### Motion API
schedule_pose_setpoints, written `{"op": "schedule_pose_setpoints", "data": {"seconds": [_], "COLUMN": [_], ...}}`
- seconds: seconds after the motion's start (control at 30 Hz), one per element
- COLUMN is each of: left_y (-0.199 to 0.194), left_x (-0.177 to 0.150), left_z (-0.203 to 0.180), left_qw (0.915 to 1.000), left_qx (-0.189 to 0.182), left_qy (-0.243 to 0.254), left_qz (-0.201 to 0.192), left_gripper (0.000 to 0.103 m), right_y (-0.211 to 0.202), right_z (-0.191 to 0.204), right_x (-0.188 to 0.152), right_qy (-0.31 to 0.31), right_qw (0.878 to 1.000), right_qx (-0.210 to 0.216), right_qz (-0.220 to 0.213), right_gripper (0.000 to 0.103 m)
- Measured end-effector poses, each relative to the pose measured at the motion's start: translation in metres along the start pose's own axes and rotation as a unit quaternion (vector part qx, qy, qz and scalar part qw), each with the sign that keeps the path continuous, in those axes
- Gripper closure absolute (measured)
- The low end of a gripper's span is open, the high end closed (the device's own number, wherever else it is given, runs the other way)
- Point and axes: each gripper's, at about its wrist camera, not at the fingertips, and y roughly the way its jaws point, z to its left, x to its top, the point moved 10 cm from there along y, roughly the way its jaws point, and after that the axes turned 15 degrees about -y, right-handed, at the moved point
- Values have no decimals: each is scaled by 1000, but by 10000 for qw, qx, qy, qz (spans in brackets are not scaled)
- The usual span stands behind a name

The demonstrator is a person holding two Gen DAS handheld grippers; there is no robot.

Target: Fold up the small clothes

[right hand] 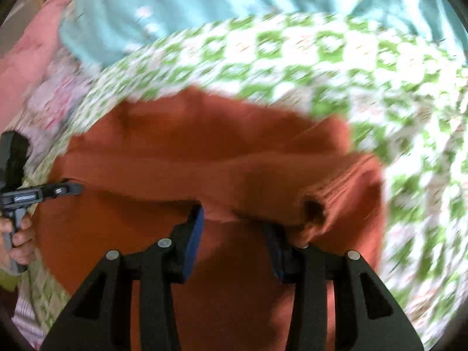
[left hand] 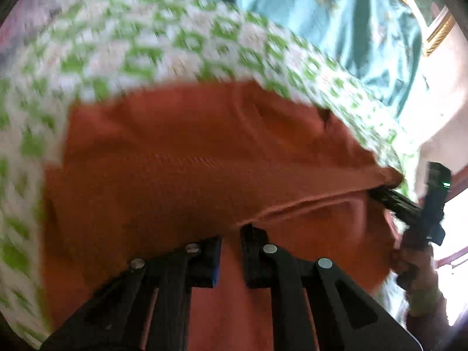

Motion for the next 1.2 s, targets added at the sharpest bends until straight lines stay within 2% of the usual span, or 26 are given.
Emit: {"op": "schedule_pose_setpoints", "data": {"seconds": [0.1,0.17,0.23,0.27,0.37,0.43,0.57,0.83,1.0,1.1,1.2], "left_y": [-7,-11,-18,-20,-28,-40,-59,-102,-115,-123,-129], "left_x": [36,59,84,92,105,102,67,-21,-80,-107,-133], "left_z": [7,15,31,37,54,62,72,72,67,66,71], "left_qw": [9983,9967,9919,9903,9879,9865,9876,9867,9877,9861,9833], "left_qx": [340,445,732,792,787,788,630,163,-64,-107,-91], "left_qy": [75,-57,-250,-317,-600,-648,-773,-1084,-1198,-1350,-1542], "left_qz": [-458,-680,-1006,-1094,-1198,-1278,-1214,-1197,-999,-966,-957], "left_gripper": [87,80,72,72,72,72,72,68,68,68,62], "right_y": [-6,-10,-12,-14,-31,-46,-68,-80,-92,-100,-106], "right_z": [-27,-42,-56,-63,-83,-87,-76,-27,2,22,42], "right_x": [14,22,28,30,27,19,4,-37,-70,-87,-105], "right_qy": [288,489,636,702,1129,1354,1378,1410,1685,1692,1778], "right_qw": [9989,9973,9954,9941,9866,9831,9827,9862,9826,9829,9815], "right_qx": [-240,-314,-470,-575,-886,-844,-745,-288,-4,108,250], "right_qz": [-296,-450,-548,-592,-781,-894,-993,-813,-779,-724,-664], "right_gripper": [60,60,60,60,60,60,60,60,60,57,54]}}
